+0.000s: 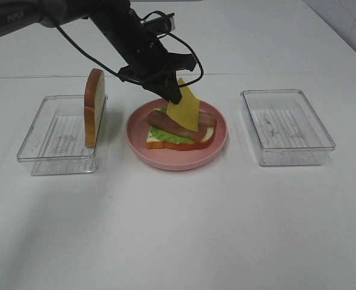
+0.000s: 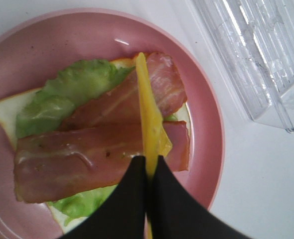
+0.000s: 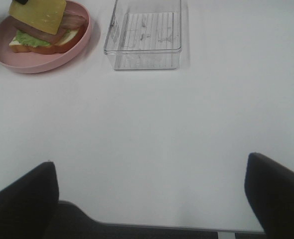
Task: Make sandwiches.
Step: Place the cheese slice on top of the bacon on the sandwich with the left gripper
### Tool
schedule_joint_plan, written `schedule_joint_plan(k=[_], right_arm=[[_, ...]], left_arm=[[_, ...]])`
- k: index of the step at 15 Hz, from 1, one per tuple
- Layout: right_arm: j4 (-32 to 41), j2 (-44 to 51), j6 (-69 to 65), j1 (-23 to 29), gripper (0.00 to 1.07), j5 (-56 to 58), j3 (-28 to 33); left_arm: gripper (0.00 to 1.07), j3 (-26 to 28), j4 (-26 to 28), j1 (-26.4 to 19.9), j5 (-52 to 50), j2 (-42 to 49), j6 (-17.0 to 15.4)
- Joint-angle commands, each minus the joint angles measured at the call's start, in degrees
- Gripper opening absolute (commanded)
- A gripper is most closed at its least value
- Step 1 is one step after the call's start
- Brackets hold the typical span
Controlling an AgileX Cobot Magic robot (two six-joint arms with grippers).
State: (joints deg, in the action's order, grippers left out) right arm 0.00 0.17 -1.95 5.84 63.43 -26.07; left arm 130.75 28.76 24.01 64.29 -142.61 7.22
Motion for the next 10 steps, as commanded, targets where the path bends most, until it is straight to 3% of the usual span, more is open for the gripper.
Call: schedule_joint_plan(k=[1,8,10], right_arm=[[0.0,1.8,0.4,0.1,0.96,-0.4,0.2],[0.0,1.8,0.4,0.1,0.96,-0.4,0.2],[0.0,1.8,0.4,0.1,0.96,-0.4,0.2]], left_arm=[[0.00,0.2,0.0,-0.2,0.1,-0.2,-0.5],[0.00,0.2,-0.5,-0.2,1.5,-2.2,-0.6],[0.00,0.2,-4.2,-0.2,1.6,-2.2,-3.4]])
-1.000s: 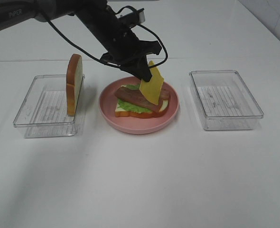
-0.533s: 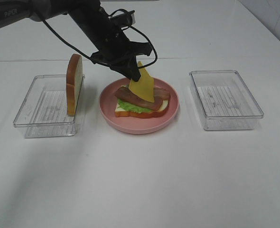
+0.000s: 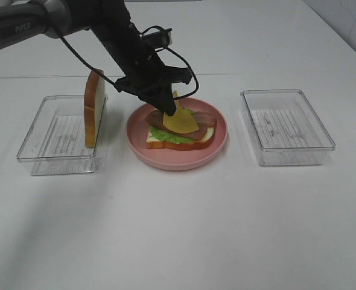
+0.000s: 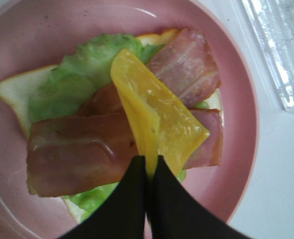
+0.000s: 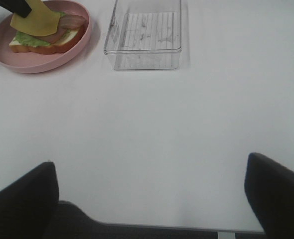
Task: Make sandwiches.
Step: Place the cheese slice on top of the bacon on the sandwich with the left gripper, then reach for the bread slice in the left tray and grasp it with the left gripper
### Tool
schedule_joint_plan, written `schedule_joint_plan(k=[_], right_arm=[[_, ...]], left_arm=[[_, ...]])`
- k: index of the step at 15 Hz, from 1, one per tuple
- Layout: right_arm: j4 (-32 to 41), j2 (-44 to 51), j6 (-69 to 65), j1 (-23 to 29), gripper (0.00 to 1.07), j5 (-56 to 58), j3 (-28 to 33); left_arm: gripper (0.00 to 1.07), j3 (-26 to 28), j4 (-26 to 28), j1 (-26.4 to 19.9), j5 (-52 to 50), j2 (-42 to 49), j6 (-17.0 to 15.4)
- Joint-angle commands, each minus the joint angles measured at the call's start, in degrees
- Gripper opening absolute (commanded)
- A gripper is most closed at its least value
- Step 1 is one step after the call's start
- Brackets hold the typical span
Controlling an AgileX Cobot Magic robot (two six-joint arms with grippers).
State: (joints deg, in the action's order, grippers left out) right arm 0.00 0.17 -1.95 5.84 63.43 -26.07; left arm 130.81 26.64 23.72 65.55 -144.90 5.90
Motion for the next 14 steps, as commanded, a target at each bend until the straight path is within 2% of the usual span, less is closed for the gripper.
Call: schedule_joint_plan(k=[1,3,4,6,7,8,9,10,11,14], right_arm=[[0.0,1.8,0.4,0.1,0.96,-0.4,0.2],[0.0,1.8,0.4,0.1,0.96,-0.4,0.2],[0.0,1.8,0.4,0.1,0.96,-0.4,0.2],[0.0,1.8,0.4,0.1,0.96,-0.4,0.2],[0.0,1.8,0.4,0.1,0.96,-0.4,0.2],[0.0,1.8,0.4,0.1,0.96,-0.4,0.2],[0.0,1.8,0.4,0.1,0.96,-0.4,0.2],[0.0,1.8,0.4,0.1,0.96,-0.4,0.2],[0.0,1.8,0.4,0.1,0.96,-0.4,0.2],[0.0,1.8,0.4,0.1,0.96,-0.4,0.2]], left_arm=[[0.00,0.1,-4.2,0.1,1.2,0.1,-3.7],[0.08,0.1,-4.5,0.1,1.6,0.1,-3.8],[0.20,0.1,-4.5,0.1,1.5,0.1,-3.8],[0.57,0.1,-4.5,0.1,1.0,0.1,-3.8],[0.67,0.2,-4.5,0.1,1.3,0.2,-3.8],[0.85,1.5,-4.6,0.1,2.5,0.3,-3.8],[0.98,4.0,-4.9,0.1,5.0,0.4,-4.8],[1.02,8.5,-6.0,0.2,9.6,0.6,-6.4],[1.02,11.2,-6.4,0.3,10.0,1.7,-8.0],[1.02,12.7,-7.0,0.9,10.0,6.1,-8.0]])
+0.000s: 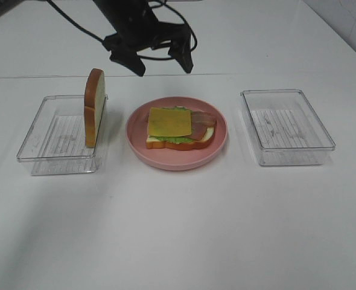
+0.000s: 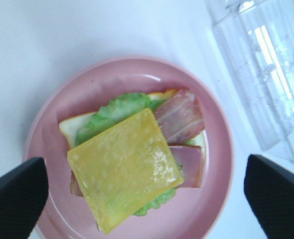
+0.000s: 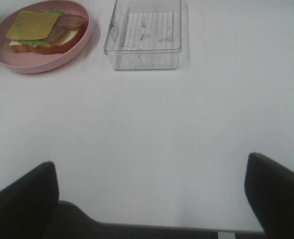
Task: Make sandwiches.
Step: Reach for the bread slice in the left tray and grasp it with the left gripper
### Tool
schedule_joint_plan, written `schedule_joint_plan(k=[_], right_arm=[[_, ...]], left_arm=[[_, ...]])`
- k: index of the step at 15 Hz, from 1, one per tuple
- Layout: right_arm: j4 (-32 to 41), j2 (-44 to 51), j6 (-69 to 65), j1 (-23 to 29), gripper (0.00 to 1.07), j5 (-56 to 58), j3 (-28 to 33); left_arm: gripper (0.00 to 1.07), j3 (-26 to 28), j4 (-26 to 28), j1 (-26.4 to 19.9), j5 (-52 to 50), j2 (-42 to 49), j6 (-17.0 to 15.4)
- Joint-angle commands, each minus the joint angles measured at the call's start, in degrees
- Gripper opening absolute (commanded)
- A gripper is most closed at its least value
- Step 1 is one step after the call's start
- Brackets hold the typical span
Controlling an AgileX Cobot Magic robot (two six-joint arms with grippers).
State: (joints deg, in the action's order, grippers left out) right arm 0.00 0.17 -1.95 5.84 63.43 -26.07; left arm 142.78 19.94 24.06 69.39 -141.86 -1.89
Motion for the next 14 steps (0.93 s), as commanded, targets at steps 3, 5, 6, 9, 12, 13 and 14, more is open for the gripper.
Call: schedule_joint_plan(k=[3,5,6,9,12,13,14], right_arm=[[0.0,1.8,0.4,0.1,0.96,-0.4,0.2],[0.0,1.8,0.4,0.1,0.96,-0.4,0.2],[0.0,1.8,0.4,0.1,0.96,-0.4,0.2],[0.0,1.8,0.4,0.1,0.96,-0.4,0.2],[0.0,1.8,0.4,0.1,0.96,-0.4,0.2],[0.0,1.8,0.4,0.1,0.96,-0.4,0.2],[0.0,1.8,0.4,0.1,0.96,-0.4,0.2]], left_arm=[[1.02,-2.8,-9.1,0.6,6.2,10.7,-1.1],[1.00,-11.9,-19.0,0.4,6.2,19.3,-1.9],[1.00,-15.8,-21.8,-0.2,6.2,22.3,-2.1],[1.00,-21.3,-22.1,-2.6,6.2,25.0,-3.2],[0.99,-22.2,-20.9,-4.2,6.2,22.3,-4.4],[0.98,-22.2,-20.9,-4.2,6.2,20.1,-4.4],[0.98,-22.2,-20.9,-4.2,6.2,19.1,-4.4]])
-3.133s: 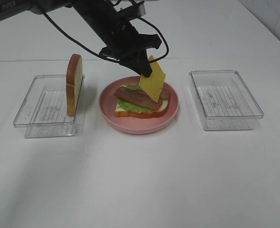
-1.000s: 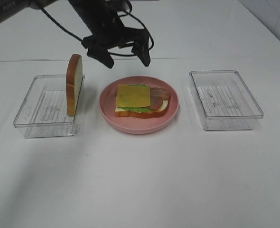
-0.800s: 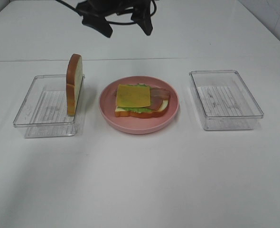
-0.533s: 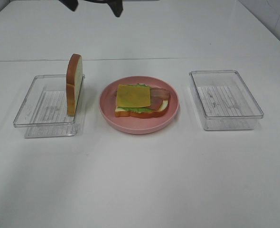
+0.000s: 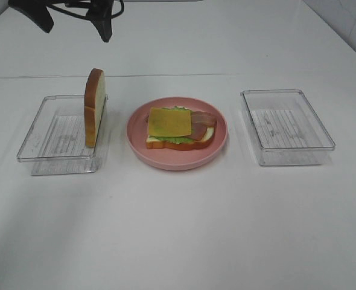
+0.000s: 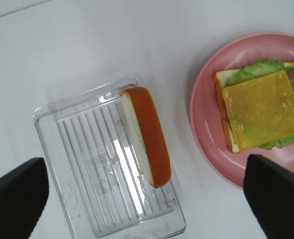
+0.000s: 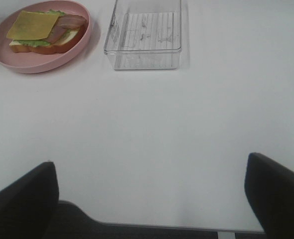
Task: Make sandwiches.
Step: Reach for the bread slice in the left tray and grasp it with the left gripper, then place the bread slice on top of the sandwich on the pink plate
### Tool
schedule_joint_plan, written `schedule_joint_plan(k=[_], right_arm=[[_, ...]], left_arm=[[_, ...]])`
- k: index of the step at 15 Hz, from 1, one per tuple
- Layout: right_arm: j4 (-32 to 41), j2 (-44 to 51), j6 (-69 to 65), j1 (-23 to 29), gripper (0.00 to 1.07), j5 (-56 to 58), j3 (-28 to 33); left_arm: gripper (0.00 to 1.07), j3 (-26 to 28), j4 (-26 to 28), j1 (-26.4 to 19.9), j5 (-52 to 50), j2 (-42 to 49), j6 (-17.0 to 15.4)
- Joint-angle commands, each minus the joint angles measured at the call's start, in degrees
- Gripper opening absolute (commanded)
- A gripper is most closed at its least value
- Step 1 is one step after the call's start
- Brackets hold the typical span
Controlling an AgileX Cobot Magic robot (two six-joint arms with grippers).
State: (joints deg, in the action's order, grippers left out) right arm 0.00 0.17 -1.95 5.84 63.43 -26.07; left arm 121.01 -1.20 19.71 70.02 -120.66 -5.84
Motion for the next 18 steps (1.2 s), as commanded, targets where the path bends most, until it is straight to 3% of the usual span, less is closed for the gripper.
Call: schedule_joint_plan(k=[1,8,12,13,15,16,17,18], right_arm=[[0.0,1.8,0.4,0.1,0.96,-0.4,0.2],[0.0,1.8,0.4,0.1,0.96,-0.4,0.2],[0.0,1.8,0.4,0.1,0.96,-0.4,0.2],[0.0,1.8,0.4,0.1,0.96,-0.4,0.2],[0.0,1.8,0.4,0.1,0.96,-0.4,0.2],[0.0,1.8,0.4,0.1,0.96,-0.4,0.2],[0.0,1.8,0.4,0.1,0.96,-0.4,0.2],[0.0,1.8,0.4,0.1,0.96,-0.4,0.2]], left_arm=[[0.98,-0.5,0.2,0.1,5.6,-3.9,-0.5],[0.97,-0.3,0.0,0.1,5.4,-15.2,-0.7],[0.81,0.0,-1.9,0.1,5.1,-16.1,-0.7],[0.69,0.0,-3.3,0.1,4.4,-16.1,-1.0],[0.33,0.0,-6.9,0.1,4.6,-16.1,-1.3],[0.22,0.0,-7.2,0.1,4.9,-16.1,-1.0],[0.03,0.0,-7.6,0.1,5.4,-16.1,-0.3],[0.00,0.0,-7.6,0.1,5.5,-16.0,0.0]])
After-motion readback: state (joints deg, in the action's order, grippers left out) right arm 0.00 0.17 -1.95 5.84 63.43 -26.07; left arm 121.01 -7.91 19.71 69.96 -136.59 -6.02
